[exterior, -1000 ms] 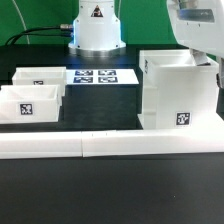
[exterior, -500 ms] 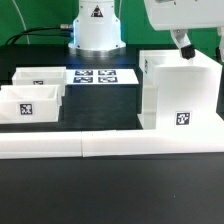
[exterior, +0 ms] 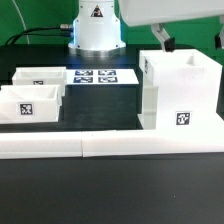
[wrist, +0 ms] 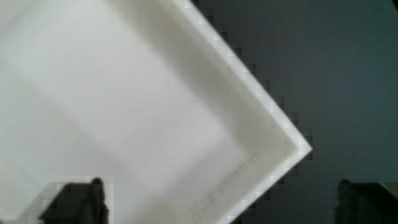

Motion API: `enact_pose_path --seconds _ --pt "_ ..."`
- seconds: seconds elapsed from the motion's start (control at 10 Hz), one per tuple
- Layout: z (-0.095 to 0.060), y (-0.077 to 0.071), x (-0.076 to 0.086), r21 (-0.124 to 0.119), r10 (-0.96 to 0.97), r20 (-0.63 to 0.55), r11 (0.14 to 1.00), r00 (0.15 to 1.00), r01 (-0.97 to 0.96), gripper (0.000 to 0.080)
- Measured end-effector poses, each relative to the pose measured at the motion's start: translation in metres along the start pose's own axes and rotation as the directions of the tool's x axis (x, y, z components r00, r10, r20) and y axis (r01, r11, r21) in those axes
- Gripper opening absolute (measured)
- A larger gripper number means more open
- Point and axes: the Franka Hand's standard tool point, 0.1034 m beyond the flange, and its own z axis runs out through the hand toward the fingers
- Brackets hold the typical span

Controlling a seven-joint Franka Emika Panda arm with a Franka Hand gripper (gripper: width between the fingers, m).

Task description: Assemble drawer

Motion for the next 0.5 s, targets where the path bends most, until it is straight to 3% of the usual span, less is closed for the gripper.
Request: enact_pose_path --seconds 0.1,0.3,0.4,0.5 --pt "-0.003 0.001 0.003 0.018 -0.027 -0.032 0.999 0.999 0.028 0.0649" --pt "0.000 0.004 0.002 0.005 -0.181 -0.030 0.983 0.983 0.181 0.0649" --pt "0.000 0.006 0.002 -0.004 -0.276 -0.026 0.961 0.961 0.276 0.0649" --pt "0.000 0.017 -0.002 -0.037 -0.402 0.000 0.915 0.916 0.402 0.0649"
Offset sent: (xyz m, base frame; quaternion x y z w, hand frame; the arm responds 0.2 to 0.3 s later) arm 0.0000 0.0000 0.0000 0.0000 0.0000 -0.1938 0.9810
